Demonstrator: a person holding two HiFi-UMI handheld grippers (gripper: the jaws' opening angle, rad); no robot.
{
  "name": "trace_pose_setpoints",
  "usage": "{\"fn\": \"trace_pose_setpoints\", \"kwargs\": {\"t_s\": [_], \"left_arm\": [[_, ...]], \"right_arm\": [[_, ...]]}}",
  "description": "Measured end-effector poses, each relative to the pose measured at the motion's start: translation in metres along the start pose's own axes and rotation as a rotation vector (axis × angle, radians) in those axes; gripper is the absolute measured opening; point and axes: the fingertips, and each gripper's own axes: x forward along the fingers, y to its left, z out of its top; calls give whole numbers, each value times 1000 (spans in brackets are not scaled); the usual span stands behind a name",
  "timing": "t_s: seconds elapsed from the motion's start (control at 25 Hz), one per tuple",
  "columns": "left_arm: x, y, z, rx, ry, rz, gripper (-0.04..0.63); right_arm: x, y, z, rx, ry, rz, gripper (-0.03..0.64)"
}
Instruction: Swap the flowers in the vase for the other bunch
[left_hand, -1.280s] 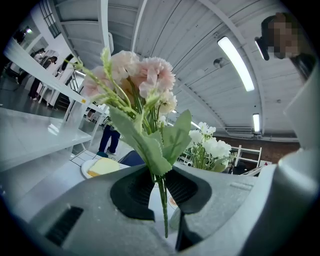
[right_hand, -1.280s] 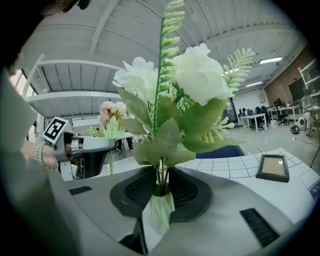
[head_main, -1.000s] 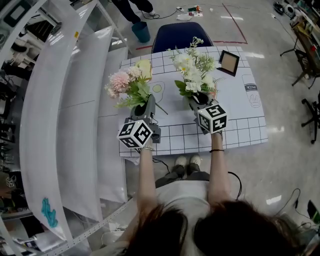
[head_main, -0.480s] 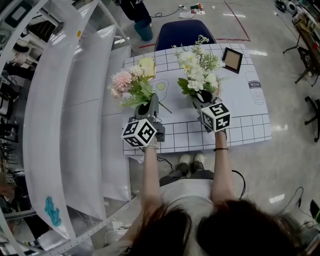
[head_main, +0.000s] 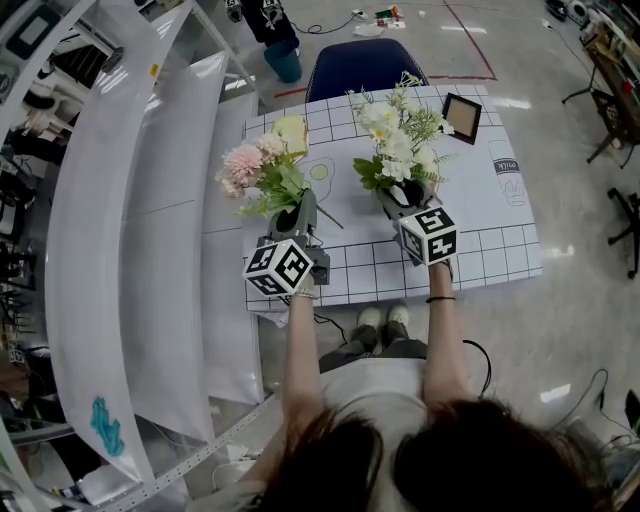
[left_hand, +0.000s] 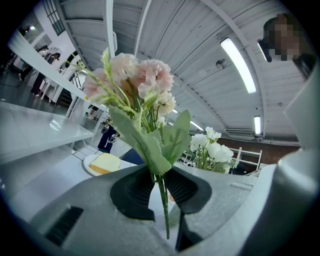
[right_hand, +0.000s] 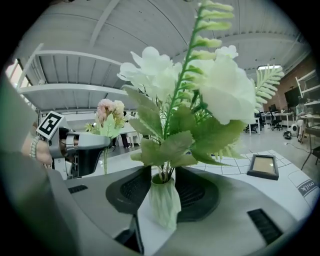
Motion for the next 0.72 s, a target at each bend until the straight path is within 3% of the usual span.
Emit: {"fn": "trace_pose_setpoints", "kwargs": {"t_s": [0.72], "left_arm": [[-9,-3,-4,1,6,-10,63]], "right_arm": [[-11,4,-11,30,11,-17,138]]}}
